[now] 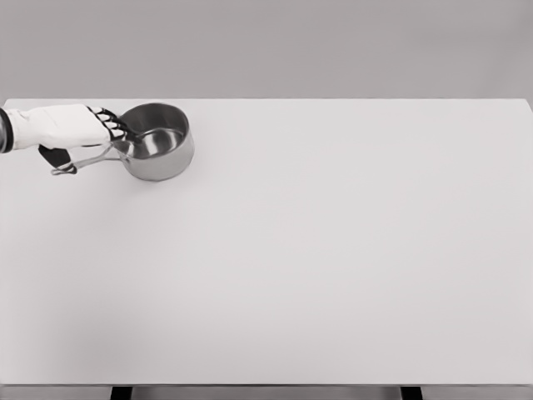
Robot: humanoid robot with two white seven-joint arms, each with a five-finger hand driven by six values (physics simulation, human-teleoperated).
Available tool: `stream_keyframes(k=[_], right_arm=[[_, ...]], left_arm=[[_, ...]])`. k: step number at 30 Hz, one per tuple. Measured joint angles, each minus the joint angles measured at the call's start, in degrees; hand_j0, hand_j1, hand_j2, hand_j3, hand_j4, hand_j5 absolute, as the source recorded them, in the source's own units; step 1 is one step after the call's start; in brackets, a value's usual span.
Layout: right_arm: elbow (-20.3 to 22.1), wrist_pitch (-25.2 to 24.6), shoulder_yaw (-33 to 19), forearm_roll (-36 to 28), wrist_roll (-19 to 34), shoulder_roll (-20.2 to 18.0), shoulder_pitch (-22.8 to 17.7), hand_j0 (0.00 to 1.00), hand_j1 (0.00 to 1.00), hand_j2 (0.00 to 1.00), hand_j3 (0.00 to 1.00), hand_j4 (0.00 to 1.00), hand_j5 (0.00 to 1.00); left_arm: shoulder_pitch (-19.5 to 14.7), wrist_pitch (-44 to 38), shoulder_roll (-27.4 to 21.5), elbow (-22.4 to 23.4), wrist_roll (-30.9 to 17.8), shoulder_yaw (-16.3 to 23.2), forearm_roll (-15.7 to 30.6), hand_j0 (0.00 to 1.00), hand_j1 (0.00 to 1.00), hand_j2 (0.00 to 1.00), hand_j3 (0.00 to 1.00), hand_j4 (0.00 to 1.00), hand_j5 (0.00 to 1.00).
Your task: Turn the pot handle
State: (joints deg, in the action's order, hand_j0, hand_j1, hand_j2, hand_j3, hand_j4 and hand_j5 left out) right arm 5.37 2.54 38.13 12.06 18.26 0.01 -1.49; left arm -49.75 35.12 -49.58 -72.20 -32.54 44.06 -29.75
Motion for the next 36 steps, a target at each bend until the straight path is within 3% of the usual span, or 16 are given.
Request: stream_keyframes(k=[5,13,20,36], right_arm=[[0.0,0.0,0.0,0.0,0.0,0.0,0.0,1.0,1.0,1.0,1.0,1.0,1.0],[0.0,0.0,0.0,0.0,0.0,0.0,0.0,1.0,1.0,1.0,1.0,1.0,1.0],[0.0,0.0,0.0,0.0,0.0,0.0,0.0,1.0,1.0,1.0,1.0,1.0,1.0],[0.0,0.0,0.0,0.0,0.0,0.0,0.0,1.0,1.0,1.0,1.0,1.0,1.0]], left_arm=[[-0.2,0.0,0.9,3.8,0.4,-0.6,-0.1,0.99,0.99,0.99,0.99,0.99,0.99],[-0.5,-1.3,2.1,6.1,0.5,-1.1,-1.6,0.99,0.99,0.99,0.99,0.99,0.99],[-1.8,-3.5,3.1,10.2,3.4,-1.2,-2.4,0.99,0.99,0.99,0.99,0.99,0.99],[-2.2,-3.9,4.1,13.5,4.0,-2.5,-2.6,0.99,0.99,0.99,0.99,0.99,0.99]])
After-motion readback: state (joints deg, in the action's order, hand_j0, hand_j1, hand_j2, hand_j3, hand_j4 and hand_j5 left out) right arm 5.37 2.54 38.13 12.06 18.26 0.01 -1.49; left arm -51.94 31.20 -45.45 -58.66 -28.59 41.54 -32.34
